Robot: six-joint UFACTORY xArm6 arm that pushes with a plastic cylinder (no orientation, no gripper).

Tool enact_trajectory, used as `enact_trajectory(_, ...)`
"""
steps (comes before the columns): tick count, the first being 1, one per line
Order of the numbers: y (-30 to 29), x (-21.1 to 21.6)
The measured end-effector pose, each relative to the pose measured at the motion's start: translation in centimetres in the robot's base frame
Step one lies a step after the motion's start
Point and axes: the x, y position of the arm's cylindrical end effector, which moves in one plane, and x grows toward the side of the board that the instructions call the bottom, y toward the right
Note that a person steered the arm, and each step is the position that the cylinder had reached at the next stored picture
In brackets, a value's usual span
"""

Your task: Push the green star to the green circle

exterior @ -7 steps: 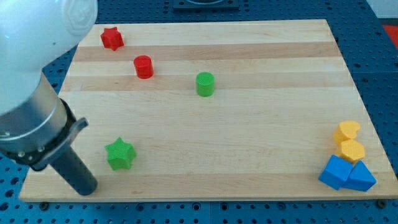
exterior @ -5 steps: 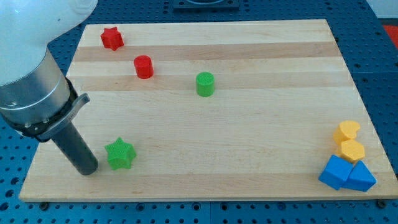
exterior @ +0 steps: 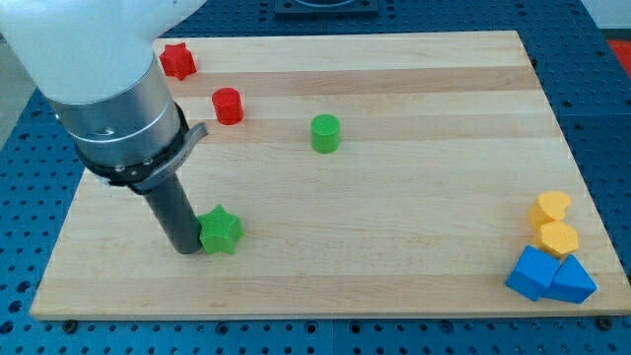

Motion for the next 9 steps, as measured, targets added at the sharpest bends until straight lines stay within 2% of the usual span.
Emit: enact_trajectory(9, 3.3, 0.0)
